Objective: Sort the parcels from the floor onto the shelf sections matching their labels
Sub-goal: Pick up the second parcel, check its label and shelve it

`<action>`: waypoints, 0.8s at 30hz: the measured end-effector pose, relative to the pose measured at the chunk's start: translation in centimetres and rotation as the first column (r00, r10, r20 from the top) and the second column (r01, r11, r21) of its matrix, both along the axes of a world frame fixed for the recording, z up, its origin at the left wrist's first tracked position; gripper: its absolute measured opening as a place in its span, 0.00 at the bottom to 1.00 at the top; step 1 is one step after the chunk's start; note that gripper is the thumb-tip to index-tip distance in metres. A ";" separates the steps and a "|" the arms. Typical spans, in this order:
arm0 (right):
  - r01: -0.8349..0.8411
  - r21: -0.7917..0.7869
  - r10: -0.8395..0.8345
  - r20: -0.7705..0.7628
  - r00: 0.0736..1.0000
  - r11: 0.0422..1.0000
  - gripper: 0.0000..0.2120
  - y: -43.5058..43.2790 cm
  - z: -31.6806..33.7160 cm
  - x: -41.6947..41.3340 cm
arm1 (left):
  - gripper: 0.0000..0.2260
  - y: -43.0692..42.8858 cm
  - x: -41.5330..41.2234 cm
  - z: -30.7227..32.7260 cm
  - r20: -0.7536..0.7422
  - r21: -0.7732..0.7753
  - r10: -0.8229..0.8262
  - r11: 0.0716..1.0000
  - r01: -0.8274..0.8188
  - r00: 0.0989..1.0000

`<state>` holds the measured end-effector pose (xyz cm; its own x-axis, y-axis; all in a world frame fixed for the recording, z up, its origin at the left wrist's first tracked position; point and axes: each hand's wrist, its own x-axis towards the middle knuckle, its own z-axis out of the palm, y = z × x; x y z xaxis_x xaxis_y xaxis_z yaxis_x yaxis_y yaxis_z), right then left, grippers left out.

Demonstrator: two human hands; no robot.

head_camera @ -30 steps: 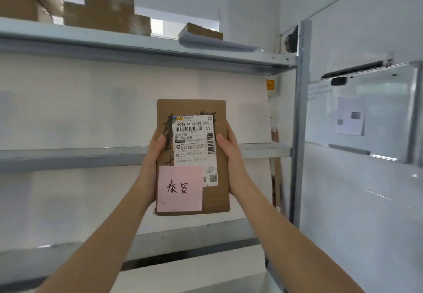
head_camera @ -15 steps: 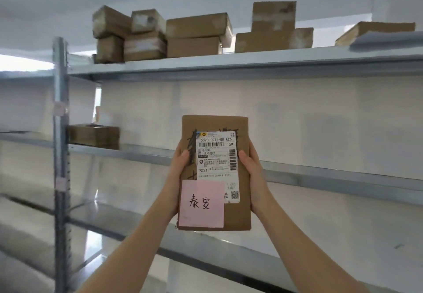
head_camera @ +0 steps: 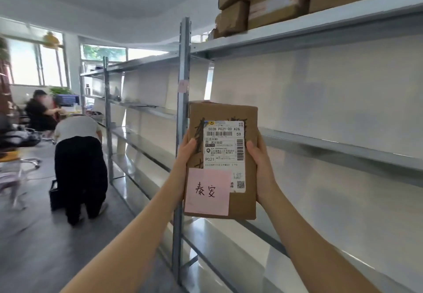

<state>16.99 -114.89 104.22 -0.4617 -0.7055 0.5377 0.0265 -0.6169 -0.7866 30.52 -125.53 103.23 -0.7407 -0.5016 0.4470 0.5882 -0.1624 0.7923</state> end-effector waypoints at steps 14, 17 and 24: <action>-0.151 0.055 0.150 0.025 0.988 0.987 0.31 -17.2 -2.9 0.7 | 0.49 -14.0 2.2 -2.5 0.048 0.091 0.200 0.975 -0.204 0.979; -0.153 0.055 0.151 0.031 0.988 0.987 0.30 -20.9 -3.5 -1.0 | 0.51 -17.3 0.7 -2.9 0.071 0.112 0.204 0.971 -0.211 0.976; -0.115 0.086 0.110 0.053 0.992 0.990 0.31 -28.3 -5.5 -6.0 | 0.50 -25.5 -4.7 -5.0 0.145 0.146 0.182 0.968 -0.203 0.973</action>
